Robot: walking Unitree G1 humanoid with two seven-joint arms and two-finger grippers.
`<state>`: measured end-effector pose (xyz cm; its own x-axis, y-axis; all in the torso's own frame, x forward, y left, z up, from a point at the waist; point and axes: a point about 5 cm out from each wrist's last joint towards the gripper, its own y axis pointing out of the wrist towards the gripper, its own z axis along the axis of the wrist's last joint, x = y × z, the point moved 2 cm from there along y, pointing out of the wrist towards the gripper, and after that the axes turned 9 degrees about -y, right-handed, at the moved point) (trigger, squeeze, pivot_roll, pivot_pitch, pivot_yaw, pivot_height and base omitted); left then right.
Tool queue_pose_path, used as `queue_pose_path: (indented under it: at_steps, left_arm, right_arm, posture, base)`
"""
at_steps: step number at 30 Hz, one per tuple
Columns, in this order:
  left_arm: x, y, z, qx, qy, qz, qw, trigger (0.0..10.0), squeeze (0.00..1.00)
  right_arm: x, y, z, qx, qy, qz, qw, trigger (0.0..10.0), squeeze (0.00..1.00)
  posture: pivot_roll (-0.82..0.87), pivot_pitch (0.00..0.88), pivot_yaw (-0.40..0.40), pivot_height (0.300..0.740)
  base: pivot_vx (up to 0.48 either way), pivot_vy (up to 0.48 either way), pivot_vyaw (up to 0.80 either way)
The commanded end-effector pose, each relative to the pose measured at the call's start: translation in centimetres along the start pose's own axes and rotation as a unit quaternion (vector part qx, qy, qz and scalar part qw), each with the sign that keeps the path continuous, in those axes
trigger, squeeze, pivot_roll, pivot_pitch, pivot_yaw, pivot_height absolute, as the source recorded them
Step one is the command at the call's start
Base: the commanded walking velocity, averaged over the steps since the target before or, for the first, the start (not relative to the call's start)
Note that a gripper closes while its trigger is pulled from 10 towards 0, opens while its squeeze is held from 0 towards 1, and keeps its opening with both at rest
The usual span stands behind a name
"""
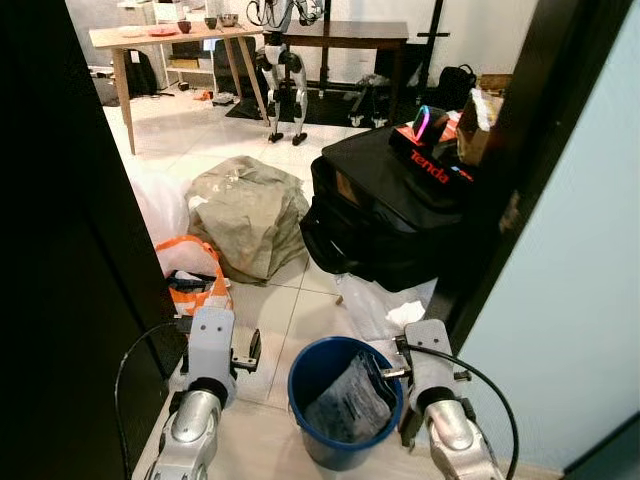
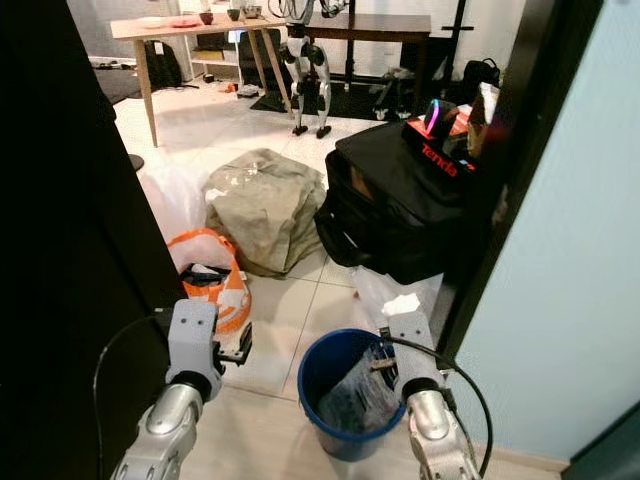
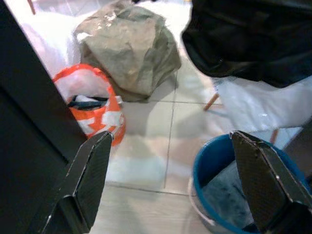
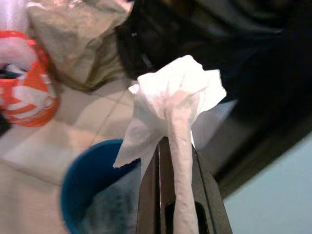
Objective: Clean up the room
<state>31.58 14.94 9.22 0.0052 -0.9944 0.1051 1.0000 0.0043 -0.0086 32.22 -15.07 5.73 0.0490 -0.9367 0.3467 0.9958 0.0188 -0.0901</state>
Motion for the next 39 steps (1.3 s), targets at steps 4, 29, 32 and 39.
queue_pose_path:
  at_steps: [4,29,32,39]
  left_arm:
    - [-0.15,-0.15,-0.63,-0.014,-0.003,0.001,1.000,10.0,0.00]
    - [0.04,-0.05,-0.44,-0.013,-0.003,-0.003,1.000,10.0,0.00]
    - [0.16,-0.09,-0.47,-0.014,-0.006,-0.007,1.000,10.0,0.00]
    - [0.59,-0.27,-0.70,-0.017,-0.005,-0.015,1.000,10.0,0.00]
  right_arm:
    - [0.28,-0.35,-0.84,-0.013,0.002,-0.006,1.000,10.0,0.00]
    - [0.33,-0.43,-0.81,-0.012,-0.004,-0.010,1.000,10.0,0.00]
    - [0.36,-0.45,-0.82,-0.012,-0.005,-0.010,1.000,10.0,0.00]
    - [0.45,-0.43,-0.82,-0.012,-0.007,-0.010,1.000,10.0,0.00]
  posture:
    - [-0.03,0.114,0.008,0.726]
    - [-0.03,0.113,0.011,0.726]
    - [-0.03,0.114,0.008,0.726]
    - [-0.03,0.114,0.006,0.726]
  base:
    - [0.306,0.000,-0.74]
    - [0.299,0.000,-0.04]
    - [0.096,0.000,0.00]
    - [0.000,0.000,0.00]
